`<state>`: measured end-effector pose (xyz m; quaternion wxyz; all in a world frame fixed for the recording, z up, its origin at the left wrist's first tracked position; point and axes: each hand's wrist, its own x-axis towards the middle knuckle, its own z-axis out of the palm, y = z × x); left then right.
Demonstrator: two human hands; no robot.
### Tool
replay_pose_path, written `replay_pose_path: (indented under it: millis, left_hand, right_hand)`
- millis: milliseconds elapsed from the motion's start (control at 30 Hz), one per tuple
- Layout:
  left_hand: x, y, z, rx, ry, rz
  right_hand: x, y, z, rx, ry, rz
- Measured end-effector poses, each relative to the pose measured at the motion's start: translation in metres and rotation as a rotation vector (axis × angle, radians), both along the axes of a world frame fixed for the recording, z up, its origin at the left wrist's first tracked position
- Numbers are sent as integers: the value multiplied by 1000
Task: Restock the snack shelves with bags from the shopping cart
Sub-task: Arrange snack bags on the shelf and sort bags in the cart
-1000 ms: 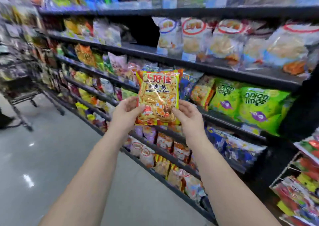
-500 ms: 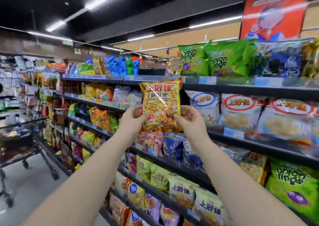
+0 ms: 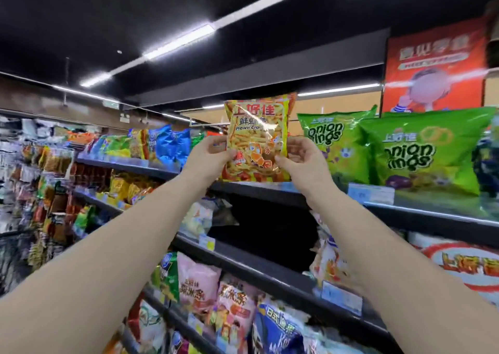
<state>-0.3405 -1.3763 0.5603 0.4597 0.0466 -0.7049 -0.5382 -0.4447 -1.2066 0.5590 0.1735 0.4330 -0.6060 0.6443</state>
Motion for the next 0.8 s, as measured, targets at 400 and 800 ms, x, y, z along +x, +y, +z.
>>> replay_pose_path:
  millis: [400,800]
  left_hand:
    - [-136,-84,19,-139,119,-151]
    - [-191,-136,22,-296,-49,-515]
  right_hand:
    - [-79,-82,23,53,69,-433]
    - [-88,-115,17,234,-7,-841]
